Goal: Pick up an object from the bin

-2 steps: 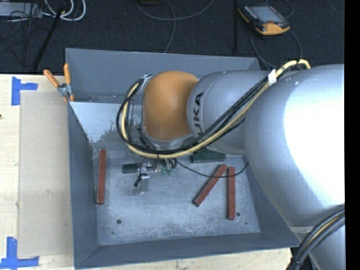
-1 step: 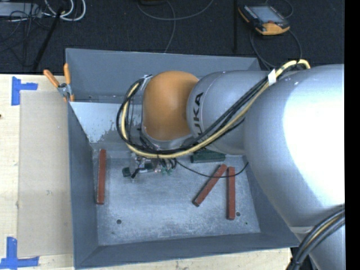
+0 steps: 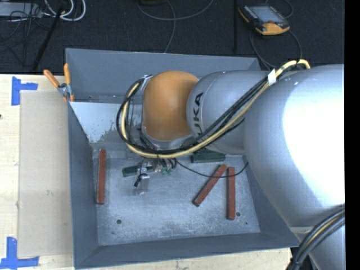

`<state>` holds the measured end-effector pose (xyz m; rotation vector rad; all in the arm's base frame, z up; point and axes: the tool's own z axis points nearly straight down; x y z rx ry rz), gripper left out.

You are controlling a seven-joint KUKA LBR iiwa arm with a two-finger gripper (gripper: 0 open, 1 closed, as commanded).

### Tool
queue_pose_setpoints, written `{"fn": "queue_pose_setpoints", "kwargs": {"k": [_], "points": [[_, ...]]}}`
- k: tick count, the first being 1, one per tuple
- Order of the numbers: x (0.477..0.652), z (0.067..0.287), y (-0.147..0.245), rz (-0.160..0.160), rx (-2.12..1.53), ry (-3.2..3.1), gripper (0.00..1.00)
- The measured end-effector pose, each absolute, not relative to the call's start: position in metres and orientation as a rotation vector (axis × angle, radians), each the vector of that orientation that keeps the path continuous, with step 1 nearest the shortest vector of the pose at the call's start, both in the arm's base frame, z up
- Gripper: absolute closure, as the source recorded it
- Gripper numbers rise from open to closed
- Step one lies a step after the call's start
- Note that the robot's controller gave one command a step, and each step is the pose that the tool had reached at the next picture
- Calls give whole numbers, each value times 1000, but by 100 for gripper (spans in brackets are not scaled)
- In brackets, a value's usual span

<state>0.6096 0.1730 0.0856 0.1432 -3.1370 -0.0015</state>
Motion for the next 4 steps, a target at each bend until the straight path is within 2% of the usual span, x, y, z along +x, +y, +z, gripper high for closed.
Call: {"fn": "queue_pose_setpoints", "kwargs": {"k": [1,2,3,4], "points": [[610,86,173,-2,143,-3137,100],[610,86,173,-2,142,-3137,0],[614,69,146,1,119,-3137,0],[615,70,147,-1,119,-3139,100]]}}
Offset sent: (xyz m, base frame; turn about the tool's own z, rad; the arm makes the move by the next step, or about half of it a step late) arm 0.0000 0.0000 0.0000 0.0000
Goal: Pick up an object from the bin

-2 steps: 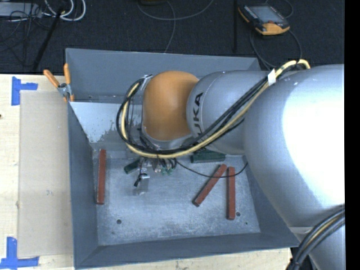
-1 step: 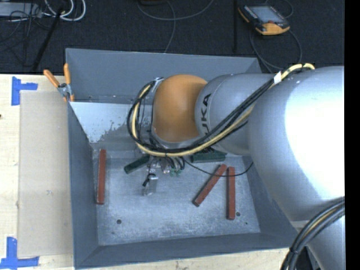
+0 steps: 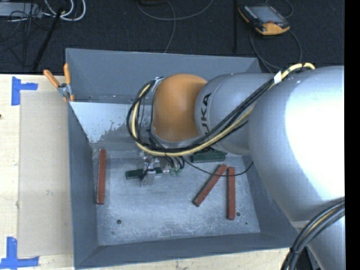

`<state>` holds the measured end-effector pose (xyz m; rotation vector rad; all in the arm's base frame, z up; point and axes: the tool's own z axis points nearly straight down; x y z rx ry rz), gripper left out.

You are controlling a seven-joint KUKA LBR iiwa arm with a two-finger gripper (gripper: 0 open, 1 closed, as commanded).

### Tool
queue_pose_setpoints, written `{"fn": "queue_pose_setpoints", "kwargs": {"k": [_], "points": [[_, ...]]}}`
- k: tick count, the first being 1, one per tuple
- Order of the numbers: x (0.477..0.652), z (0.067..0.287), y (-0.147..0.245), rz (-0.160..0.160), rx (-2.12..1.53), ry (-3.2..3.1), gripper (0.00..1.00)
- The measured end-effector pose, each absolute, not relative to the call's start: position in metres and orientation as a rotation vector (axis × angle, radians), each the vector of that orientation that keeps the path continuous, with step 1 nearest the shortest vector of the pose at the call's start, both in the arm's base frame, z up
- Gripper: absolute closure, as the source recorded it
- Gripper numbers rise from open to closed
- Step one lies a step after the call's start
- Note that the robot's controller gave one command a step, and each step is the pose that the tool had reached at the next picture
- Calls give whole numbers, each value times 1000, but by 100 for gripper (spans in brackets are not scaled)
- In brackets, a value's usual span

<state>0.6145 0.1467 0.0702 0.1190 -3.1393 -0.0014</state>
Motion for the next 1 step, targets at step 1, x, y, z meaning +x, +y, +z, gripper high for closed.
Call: {"fn": "queue_pose_setpoints", "kwargs": {"k": [1], "points": [[616,217,122,-1,148,-3149,100]]}}
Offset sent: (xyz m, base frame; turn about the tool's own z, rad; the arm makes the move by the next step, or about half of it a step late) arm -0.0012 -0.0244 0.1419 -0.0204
